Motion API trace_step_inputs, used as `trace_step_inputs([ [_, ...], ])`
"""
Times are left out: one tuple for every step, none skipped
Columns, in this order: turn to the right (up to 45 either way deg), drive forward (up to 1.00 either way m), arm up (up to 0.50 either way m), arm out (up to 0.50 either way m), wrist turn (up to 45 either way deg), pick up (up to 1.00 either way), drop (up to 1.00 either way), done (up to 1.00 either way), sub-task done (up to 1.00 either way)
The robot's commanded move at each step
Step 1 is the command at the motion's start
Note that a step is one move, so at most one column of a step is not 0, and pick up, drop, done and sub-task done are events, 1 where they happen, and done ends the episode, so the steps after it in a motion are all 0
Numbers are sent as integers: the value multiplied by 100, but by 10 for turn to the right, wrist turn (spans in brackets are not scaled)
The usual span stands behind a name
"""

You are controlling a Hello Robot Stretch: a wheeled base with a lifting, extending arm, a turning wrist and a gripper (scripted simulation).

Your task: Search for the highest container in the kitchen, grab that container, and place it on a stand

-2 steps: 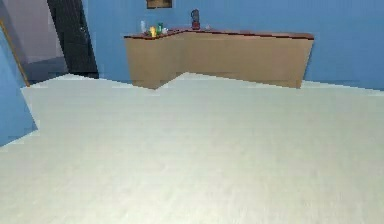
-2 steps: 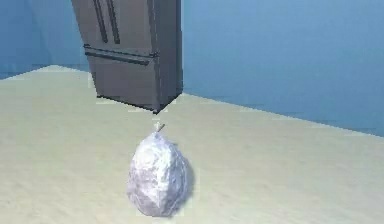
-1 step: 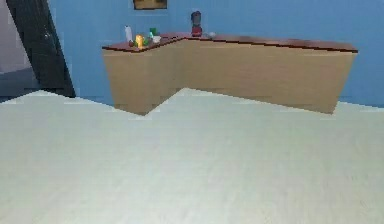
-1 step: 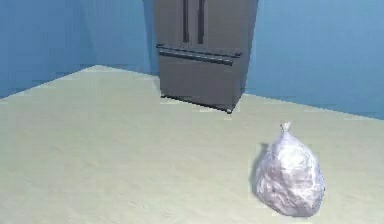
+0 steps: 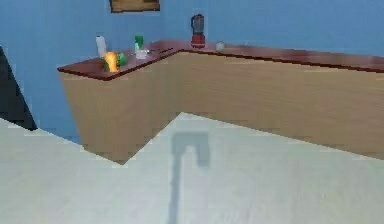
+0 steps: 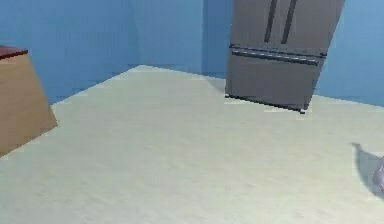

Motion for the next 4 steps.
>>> trace_step_inputs([
  [0,100,0,0,0,0,0,0,0],
  [0,50,0,0,0,0,0,0,0],
  [-450,0,0,0,0,0,0,0,0],
  [-450,0,0,0,0,0,0,0,0],
])
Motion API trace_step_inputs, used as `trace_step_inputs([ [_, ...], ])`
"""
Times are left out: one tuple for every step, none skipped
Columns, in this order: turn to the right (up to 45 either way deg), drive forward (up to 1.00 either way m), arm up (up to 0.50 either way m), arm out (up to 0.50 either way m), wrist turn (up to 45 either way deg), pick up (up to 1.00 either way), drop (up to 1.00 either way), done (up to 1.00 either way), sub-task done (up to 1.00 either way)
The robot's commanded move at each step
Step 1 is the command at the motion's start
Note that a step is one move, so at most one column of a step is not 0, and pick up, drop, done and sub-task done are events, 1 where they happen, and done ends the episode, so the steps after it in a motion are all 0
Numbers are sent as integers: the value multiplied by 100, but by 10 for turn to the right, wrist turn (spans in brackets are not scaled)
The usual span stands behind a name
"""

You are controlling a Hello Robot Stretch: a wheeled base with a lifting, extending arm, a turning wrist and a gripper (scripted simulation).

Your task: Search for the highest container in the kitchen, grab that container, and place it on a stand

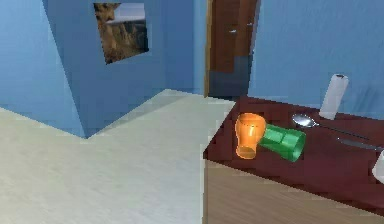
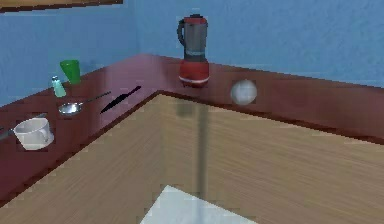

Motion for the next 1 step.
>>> trace_step_inputs([
  [-330,0,0,0,0,0,0,0,0],
])
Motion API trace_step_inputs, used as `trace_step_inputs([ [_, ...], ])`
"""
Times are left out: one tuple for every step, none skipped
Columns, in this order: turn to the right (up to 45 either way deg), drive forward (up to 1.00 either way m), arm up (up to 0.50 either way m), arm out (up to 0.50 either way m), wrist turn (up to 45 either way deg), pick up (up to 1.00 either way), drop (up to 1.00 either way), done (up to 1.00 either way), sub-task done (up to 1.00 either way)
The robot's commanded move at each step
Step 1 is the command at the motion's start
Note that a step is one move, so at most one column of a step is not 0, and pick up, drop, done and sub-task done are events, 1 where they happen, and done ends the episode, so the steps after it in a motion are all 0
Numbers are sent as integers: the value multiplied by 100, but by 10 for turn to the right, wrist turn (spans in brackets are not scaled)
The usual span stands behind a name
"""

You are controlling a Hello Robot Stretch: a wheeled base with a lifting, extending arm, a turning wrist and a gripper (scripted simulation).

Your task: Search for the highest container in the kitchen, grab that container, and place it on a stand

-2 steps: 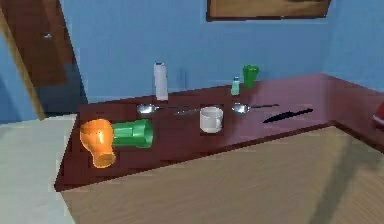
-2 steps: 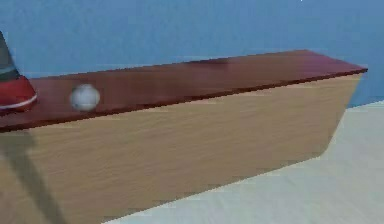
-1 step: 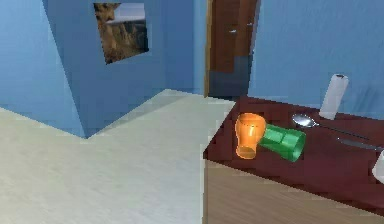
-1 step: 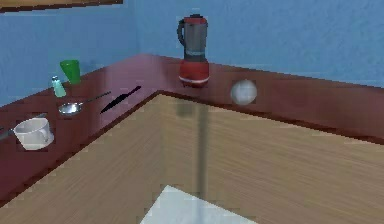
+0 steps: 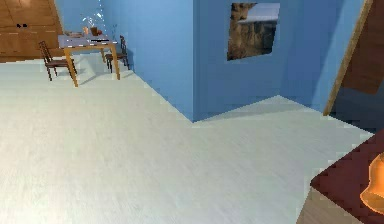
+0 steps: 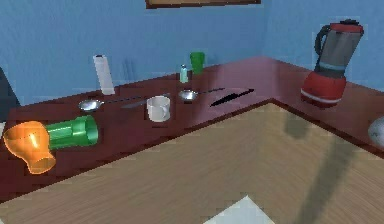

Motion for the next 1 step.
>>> trace_step_inputs([
  [0,0,50,0,0,0,0,0,0],
])
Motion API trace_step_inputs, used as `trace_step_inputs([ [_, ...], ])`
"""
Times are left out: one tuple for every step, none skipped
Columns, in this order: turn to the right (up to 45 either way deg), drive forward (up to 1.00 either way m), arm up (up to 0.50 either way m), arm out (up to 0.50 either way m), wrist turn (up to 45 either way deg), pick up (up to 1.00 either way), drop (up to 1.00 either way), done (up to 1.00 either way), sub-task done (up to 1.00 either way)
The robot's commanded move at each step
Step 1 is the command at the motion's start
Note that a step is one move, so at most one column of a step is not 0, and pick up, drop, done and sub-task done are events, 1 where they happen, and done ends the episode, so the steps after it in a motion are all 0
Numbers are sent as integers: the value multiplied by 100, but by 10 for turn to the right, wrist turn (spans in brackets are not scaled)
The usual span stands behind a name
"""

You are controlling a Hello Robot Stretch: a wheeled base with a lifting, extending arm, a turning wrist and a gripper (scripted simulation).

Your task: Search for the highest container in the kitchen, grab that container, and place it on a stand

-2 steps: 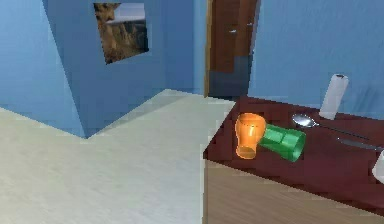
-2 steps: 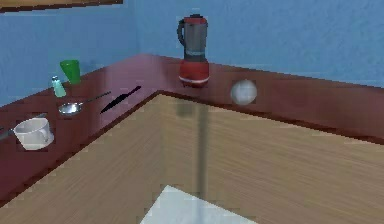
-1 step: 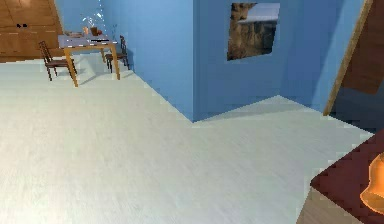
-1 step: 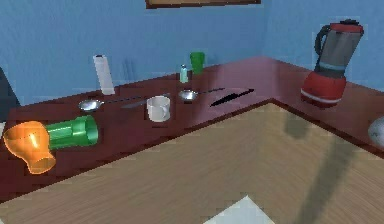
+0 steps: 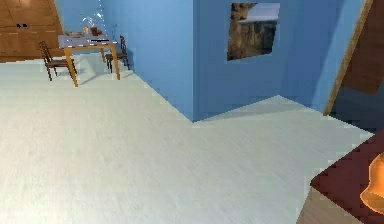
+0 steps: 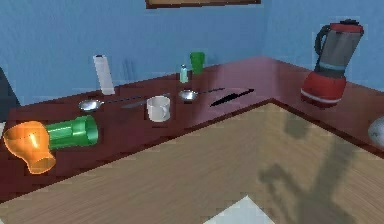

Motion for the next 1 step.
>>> trace_step_inputs([
  [0,0,38,0,0,0,0,0,0],
])
